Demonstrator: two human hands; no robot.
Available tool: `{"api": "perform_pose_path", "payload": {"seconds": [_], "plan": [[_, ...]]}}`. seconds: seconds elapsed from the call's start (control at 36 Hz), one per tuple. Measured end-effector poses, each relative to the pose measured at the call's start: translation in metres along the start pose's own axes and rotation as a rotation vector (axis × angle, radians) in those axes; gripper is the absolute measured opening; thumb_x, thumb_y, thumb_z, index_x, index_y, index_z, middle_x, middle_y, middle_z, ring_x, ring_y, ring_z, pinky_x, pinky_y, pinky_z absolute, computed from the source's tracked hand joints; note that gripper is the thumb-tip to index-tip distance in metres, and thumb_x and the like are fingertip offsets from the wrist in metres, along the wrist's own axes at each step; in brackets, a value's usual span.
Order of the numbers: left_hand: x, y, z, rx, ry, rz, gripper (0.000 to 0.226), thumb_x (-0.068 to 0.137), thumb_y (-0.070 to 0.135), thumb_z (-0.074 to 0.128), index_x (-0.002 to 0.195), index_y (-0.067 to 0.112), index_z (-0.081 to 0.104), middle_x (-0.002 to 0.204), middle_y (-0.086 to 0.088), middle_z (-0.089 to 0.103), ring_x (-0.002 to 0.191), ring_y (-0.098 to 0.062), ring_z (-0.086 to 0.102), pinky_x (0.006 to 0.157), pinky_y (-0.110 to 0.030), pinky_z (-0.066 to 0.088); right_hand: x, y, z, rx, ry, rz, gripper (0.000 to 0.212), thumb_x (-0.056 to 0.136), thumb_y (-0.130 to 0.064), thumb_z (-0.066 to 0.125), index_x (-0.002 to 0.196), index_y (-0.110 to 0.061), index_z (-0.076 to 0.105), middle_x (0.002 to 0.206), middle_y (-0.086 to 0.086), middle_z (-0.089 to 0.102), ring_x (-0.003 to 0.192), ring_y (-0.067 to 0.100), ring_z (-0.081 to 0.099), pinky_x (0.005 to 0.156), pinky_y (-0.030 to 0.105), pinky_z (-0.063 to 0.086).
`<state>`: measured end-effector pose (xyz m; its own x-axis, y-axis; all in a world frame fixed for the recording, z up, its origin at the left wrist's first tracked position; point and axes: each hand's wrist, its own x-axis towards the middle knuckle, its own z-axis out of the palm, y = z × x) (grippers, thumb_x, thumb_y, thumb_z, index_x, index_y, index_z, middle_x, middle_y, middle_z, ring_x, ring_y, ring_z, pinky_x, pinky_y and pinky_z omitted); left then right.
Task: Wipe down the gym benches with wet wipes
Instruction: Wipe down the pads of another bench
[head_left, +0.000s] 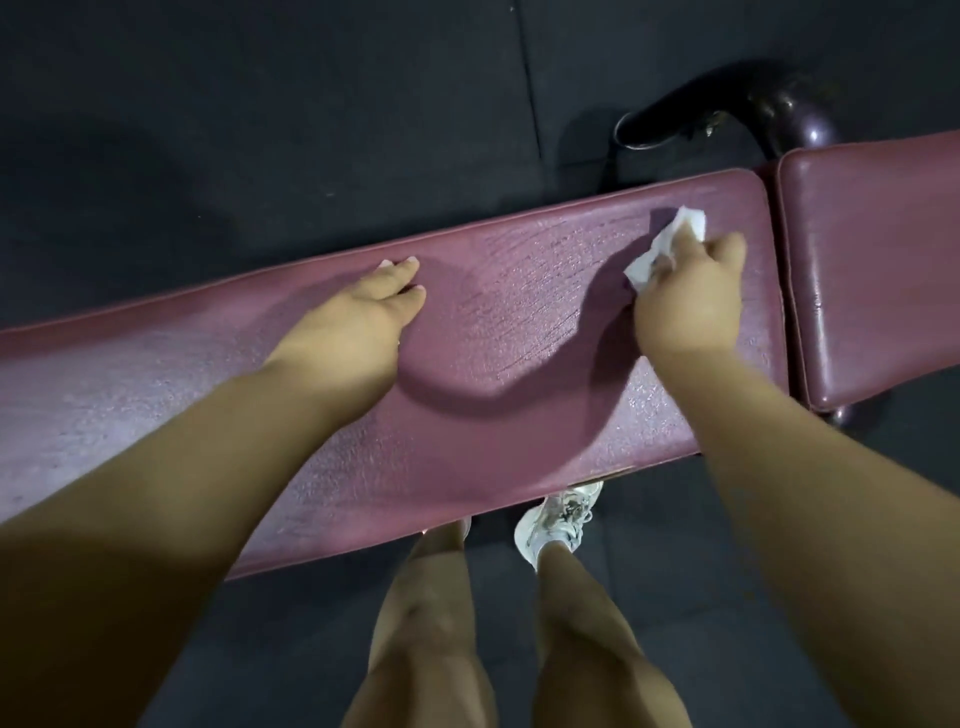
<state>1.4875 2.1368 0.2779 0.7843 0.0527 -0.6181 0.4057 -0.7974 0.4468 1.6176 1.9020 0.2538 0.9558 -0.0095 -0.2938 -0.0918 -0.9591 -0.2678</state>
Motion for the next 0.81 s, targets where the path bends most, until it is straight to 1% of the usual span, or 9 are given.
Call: {"api": "perform_pose_path", "payload": {"seconds": [0.08, 0.25, 0.31, 0.36, 0.44, 0.53, 0.58, 0.75, 0.81], "plan": [[-0.009, 0.000, 0.006, -0.004, 0.006, -0.031, 0.065, 0.090, -0.006, 0.035, 0.148, 0.022, 0.026, 0.157, 0.015, 0.004, 0.143, -0.001, -0.002, 0.116, -0.021, 0.004, -0.039, -0.023, 0.025, -0.022, -0.082, -0.075, 0.047, 0.088, -0.005, 0.047, 0.135, -0.005, 0.044, 0.133, 0.016, 0.034, 0.094, 0.034, 0.054, 0.091, 0.040, 0.045], [-0.038, -0.013, 0.023, 0.033, 0.017, -0.023, 0.061, 0.089, -0.004, 0.043, 0.145, 0.017, 0.034, 0.157, 0.006, 0.012, 0.145, -0.015, 0.004, 0.118, -0.034, 0.014, -0.120, -0.033, 0.051, -0.126, -0.444, -1.034, 0.046, 0.088, -0.018, 0.033, 0.127, -0.011, 0.056, 0.098, 0.006, 0.057, 0.074, 0.032, 0.058, 0.053, 0.034, 0.047], [-0.048, -0.015, 0.029, 0.034, 0.024, -0.046, 0.060, 0.088, -0.005, 0.043, 0.144, 0.017, 0.036, 0.157, 0.007, 0.015, 0.145, -0.019, 0.007, 0.117, -0.039, 0.019, -0.106, -0.019, 0.042, -0.146, -0.412, -0.956, 0.027, 0.098, -0.033, 0.035, 0.113, -0.027, 0.056, 0.082, -0.014, 0.055, 0.079, 0.017, 0.059, 0.060, 0.024, 0.036], [-0.058, -0.014, 0.034, 0.061, 0.014, -0.074, 0.061, 0.089, -0.005, 0.042, 0.145, 0.019, 0.035, 0.157, 0.008, 0.013, 0.145, -0.020, 0.007, 0.116, -0.037, 0.021, -0.081, -0.003, 0.028, -0.187, -0.284, -0.679, 0.017, 0.098, -0.041, 0.042, 0.106, -0.030, 0.052, 0.085, -0.013, 0.055, 0.080, 0.013, 0.058, 0.062, 0.022, 0.034], [-0.068, -0.011, 0.044, 0.088, -0.008, -0.101, 0.064, 0.090, -0.007, 0.037, 0.147, 0.020, 0.028, 0.158, 0.010, 0.002, 0.146, -0.018, -0.001, 0.116, -0.033, 0.020, -0.057, 0.016, 0.015, -0.104, -0.112, -0.196, 0.034, 0.092, -0.011, 0.047, 0.126, -0.009, 0.047, 0.121, 0.011, 0.042, 0.088, 0.034, 0.054, 0.076, 0.036, 0.044], [-0.072, -0.010, 0.054, 0.082, -0.068, -0.118, 0.075, 0.086, -0.013, 0.032, 0.150, 0.023, 0.015, 0.156, 0.011, -0.015, 0.145, -0.018, -0.011, 0.114, -0.030, 0.017, -0.067, 0.014, 0.023, 0.001, -0.016, -0.002, 0.049, 0.089, -0.004, 0.044, 0.138, -0.008, 0.041, 0.127, 0.013, 0.035, 0.083, 0.032, 0.052, 0.087, 0.042, 0.048], [-0.071, -0.012, 0.057, 0.060, -0.117, -0.140, 0.086, 0.081, -0.017, 0.033, 0.150, 0.028, 0.008, 0.154, 0.011, -0.021, 0.145, -0.020, -0.013, 0.115, -0.034, 0.017, -0.097, 0.004, 0.040, -0.007, -0.029, -0.073, 0.054, 0.088, -0.006, 0.046, 0.142, -0.010, 0.038, 0.129, 0.013, 0.035, 0.087, 0.034, 0.054, 0.085, 0.040, 0.044], [-0.069, -0.019, 0.065, 0.054, -0.098, -0.121, 0.091, 0.078, -0.020, 0.034, 0.150, 0.027, 0.006, 0.150, 0.016, -0.027, 0.142, -0.022, -0.019, 0.118, -0.035, 0.011, -0.175, 0.009, 0.071, -0.083, -0.258, -0.908, 0.047, 0.078, -0.012, 0.053, 0.125, -0.010, 0.060, 0.099, 0.012, 0.058, 0.070, 0.033, 0.058, 0.051, 0.033, 0.048], [-0.071, -0.019, 0.068, 0.080, -0.073, -0.100, 0.092, 0.077, -0.022, 0.034, 0.151, 0.025, 0.005, 0.149, 0.016, -0.028, 0.142, -0.021, -0.021, 0.118, -0.034, 0.011, -0.164, 0.020, 0.060, -0.099, -0.199, -0.929, 0.039, 0.086, -0.020, 0.043, 0.118, -0.013, 0.063, 0.094, 0.003, 0.062, 0.069, 0.028, 0.059, 0.054, 0.032, 0.045]]}}
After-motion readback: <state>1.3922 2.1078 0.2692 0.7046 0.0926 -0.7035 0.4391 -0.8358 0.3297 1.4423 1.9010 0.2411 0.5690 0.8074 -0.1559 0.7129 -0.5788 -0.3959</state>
